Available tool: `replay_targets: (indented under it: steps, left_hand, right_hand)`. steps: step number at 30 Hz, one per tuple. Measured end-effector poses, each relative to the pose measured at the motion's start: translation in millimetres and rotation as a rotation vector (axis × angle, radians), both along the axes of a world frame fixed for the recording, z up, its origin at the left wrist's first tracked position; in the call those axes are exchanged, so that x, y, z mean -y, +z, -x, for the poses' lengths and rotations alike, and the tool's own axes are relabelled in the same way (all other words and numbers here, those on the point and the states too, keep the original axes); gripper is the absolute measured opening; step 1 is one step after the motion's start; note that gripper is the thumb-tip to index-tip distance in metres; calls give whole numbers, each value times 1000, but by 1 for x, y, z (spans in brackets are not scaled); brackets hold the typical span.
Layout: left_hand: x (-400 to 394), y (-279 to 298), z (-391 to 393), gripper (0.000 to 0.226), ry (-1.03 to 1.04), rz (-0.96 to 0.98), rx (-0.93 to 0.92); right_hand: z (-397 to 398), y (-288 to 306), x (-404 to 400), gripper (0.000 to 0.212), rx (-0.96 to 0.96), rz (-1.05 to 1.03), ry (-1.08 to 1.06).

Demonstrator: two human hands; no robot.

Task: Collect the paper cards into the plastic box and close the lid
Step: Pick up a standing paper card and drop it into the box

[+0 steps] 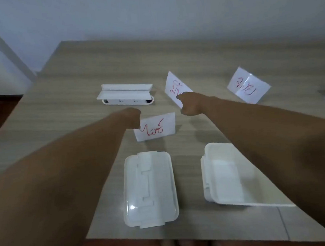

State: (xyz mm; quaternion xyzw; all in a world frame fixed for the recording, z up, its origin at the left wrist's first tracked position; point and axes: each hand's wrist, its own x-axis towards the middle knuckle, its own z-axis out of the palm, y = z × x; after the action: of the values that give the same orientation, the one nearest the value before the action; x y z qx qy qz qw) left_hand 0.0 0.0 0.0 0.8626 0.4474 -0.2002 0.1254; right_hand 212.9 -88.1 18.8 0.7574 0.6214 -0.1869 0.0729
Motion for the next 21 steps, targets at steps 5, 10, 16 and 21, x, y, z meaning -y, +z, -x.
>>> replay_targets:
  steps: [5, 10, 16, 21]
  left_hand:
    - [4, -43, 11, 50, 122, 29, 178]
    - [10, -66, 17, 28, 228, -64, 380]
    - [12, -59, 27, 26, 224, -63, 488]
    - [17, -14, 3, 24, 138, -46, 574]
  right_hand:
    - [29, -55, -4, 41, -76, -17, 20]
    - [42, -93, 0, 48, -70, -215, -39]
    - [41, -81, 8, 36, -35, -292, -18]
    - [6, -37, 35, 35, -3, -367, 8]
